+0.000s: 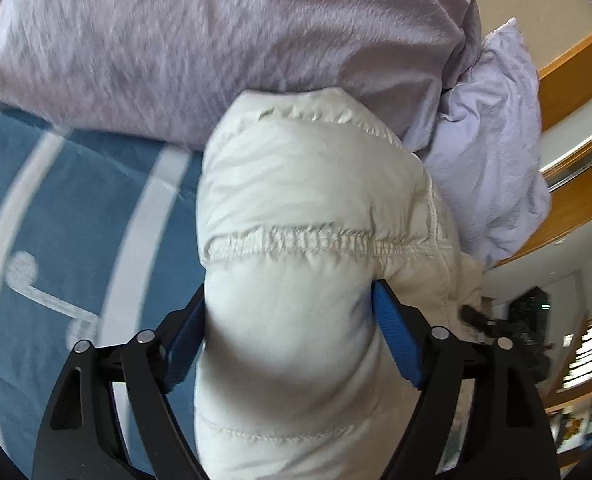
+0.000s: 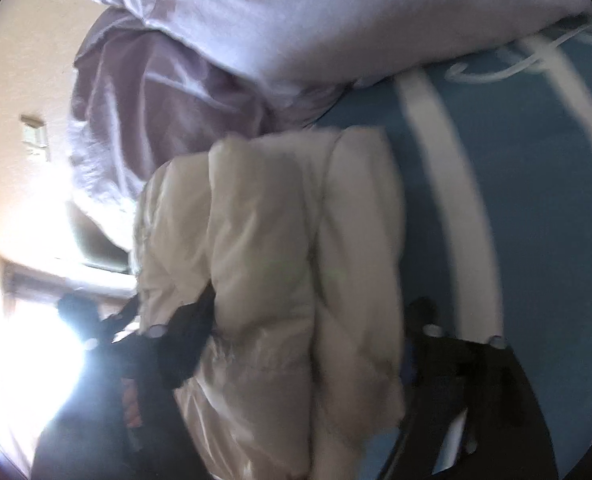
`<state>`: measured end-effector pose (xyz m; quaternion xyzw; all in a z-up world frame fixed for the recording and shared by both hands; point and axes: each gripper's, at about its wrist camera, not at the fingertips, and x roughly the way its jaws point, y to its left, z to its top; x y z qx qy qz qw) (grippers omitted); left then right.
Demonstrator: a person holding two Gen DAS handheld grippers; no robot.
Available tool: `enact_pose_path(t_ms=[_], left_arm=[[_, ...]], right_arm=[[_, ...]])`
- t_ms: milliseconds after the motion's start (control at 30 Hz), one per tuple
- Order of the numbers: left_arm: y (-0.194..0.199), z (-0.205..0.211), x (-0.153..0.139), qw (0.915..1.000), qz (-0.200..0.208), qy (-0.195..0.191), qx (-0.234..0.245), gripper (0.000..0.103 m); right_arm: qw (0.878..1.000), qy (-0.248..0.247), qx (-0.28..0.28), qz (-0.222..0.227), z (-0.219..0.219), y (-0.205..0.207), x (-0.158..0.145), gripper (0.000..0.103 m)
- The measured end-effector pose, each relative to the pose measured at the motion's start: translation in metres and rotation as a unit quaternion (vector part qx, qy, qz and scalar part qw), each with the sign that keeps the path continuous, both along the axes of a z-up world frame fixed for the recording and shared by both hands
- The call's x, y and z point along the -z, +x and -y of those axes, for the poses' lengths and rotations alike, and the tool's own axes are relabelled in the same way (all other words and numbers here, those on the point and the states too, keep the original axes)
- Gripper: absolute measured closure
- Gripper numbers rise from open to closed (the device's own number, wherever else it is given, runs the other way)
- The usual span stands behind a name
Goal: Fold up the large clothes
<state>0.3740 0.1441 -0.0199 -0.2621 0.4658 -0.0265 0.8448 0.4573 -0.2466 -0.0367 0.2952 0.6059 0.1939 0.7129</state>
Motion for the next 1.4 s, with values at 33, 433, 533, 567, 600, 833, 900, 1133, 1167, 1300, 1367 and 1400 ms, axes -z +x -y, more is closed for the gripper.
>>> enact_pose_path(t_ms=[33, 433, 533, 567, 600, 833, 900, 1133, 1167, 1300, 1367, 1400], left_arm=[[0.000, 0.001, -0.006, 0.9998, 0.001, 0.020, -0.005, 0.020], [0.010, 0.050, -0.033, 0.9784, 0.022, 0.205, -0.011, 0.008], [0.015, 0.061, -0.028, 0.9721, 0.021, 0.233, -0.010, 0.008], [0.016, 0.063, -0.027, 0.9706, 0.023, 0.239, -0.011, 0.008], [0.015, 0.064, -0.026, 0.9693, 0.026, 0.244, -0.011, 0.008], [0.017, 0.065, -0.012, 0.9680, 0.042, 0.247, -0.017, 0.004], [0.020, 0.063, -0.009, 0.9699, 0.042, 0.239, -0.020, 0.002], [0.028, 0.061, 0.002, 0.9702, 0.045, 0.238, -0.009, 0.001], [0.029, 0.061, 0.003, 0.9701, 0.046, 0.238, -0.008, 0.001], [0.033, 0.062, 0.005, 0.9699, 0.044, 0.239, -0.005, 0.001], [0.034, 0.063, 0.006, 0.9693, 0.044, 0.242, -0.003, 0.001], [0.034, 0.063, 0.007, 0.9689, 0.045, 0.243, -0.003, 0.001]], right_arm=[[1.000, -0.008, 0.007, 0.007, 0.004, 0.000, -0.005, 0.021], [0.958, -0.217, -0.048, 0.179, -0.061, -0.015, -0.081, 0.041], [0.946, -0.242, -0.069, 0.202, -0.083, -0.022, -0.077, 0.053], [0.941, -0.254, -0.073, 0.214, -0.088, -0.024, -0.076, 0.055], [0.936, -0.261, -0.074, 0.224, -0.095, -0.024, -0.075, 0.056], [0.920, -0.296, -0.094, 0.239, -0.106, -0.027, -0.049, 0.057], [0.921, -0.295, -0.094, 0.236, -0.104, -0.026, -0.043, 0.057], [0.923, -0.295, -0.093, 0.229, -0.105, -0.020, -0.027, 0.054], [0.924, -0.294, -0.092, 0.228, -0.105, -0.020, -0.025, 0.053], [0.925, -0.289, -0.090, 0.230, -0.105, -0.019, -0.019, 0.052], [0.927, -0.284, -0.088, 0.229, -0.104, -0.019, -0.017, 0.052], [0.928, -0.281, -0.086, 0.229, -0.103, -0.019, -0.015, 0.052]])
